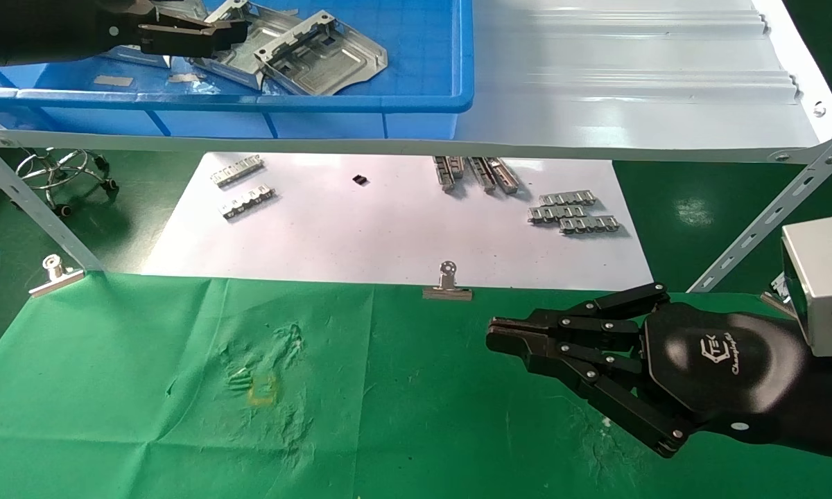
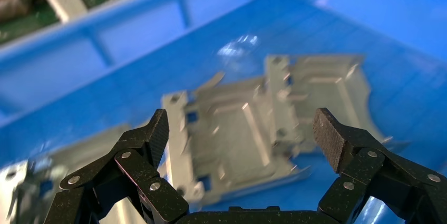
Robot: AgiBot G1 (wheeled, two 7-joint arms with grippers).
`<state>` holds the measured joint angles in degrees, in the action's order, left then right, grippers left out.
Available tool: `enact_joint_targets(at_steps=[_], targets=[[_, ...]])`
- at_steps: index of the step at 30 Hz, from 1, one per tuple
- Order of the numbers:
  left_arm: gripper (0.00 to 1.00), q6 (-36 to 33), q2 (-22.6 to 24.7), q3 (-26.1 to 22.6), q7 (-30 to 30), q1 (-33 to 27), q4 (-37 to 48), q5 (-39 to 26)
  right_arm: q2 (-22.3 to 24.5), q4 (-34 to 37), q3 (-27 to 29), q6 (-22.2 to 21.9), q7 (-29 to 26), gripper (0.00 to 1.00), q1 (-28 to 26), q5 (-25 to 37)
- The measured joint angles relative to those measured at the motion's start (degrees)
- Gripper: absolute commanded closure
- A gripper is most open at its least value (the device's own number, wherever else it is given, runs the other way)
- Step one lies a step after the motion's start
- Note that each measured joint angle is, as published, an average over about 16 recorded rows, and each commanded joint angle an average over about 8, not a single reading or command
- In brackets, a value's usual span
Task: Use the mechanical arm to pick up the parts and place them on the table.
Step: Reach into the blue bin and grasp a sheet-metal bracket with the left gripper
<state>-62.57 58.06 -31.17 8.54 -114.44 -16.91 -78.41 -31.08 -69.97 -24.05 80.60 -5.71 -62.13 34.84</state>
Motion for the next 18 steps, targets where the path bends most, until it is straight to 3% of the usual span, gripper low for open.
enact_joint_targets(at_steps=[2,4,18], targets=[[0.86,0.65,0.8,-0.42,-0.61,-1.14,2.54,-0.76,0.0,0.0,0.0,0.0,0.0,1.0,0.0,0.0],[0.98,1.34,1.49,-0.7,-1.26,-2.0,4.74,-1.29,0.0,0.0,0.0,0.0,0.0,1.0,0.0,0.0],[1.0,6.56,4.74,-1.11,-4.37,-4.14,13.64,-2.25,0.0,0.0,0.0,0.0,0.0,1.0,0.0,0.0]])
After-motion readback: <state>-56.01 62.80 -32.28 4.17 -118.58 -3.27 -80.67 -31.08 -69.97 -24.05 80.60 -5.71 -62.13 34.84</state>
